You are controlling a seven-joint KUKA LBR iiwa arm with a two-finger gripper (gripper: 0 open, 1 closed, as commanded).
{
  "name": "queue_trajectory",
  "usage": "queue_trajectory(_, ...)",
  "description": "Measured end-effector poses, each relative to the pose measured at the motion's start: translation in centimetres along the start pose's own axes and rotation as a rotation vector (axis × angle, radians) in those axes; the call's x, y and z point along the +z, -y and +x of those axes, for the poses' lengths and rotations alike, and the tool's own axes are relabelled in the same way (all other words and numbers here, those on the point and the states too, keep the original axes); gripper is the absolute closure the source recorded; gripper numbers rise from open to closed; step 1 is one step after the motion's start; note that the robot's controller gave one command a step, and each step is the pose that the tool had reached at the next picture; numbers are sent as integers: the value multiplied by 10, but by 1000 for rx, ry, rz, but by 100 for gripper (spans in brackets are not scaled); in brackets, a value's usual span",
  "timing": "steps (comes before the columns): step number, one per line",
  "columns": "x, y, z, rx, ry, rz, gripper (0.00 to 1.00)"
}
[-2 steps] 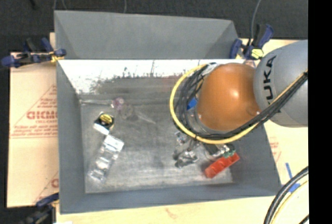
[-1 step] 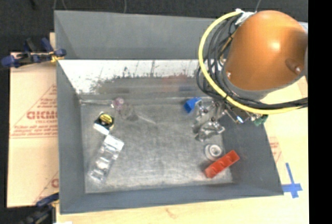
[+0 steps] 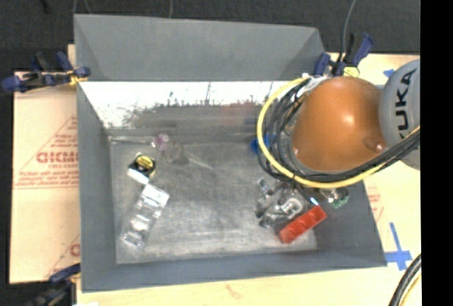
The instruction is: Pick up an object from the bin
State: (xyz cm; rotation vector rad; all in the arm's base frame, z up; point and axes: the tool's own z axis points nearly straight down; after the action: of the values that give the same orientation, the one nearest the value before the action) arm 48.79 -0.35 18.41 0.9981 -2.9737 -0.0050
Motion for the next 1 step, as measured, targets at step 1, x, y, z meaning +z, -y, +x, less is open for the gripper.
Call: queue_trajectory(1, 25, 12, 16, -294, 3, 5, 100)
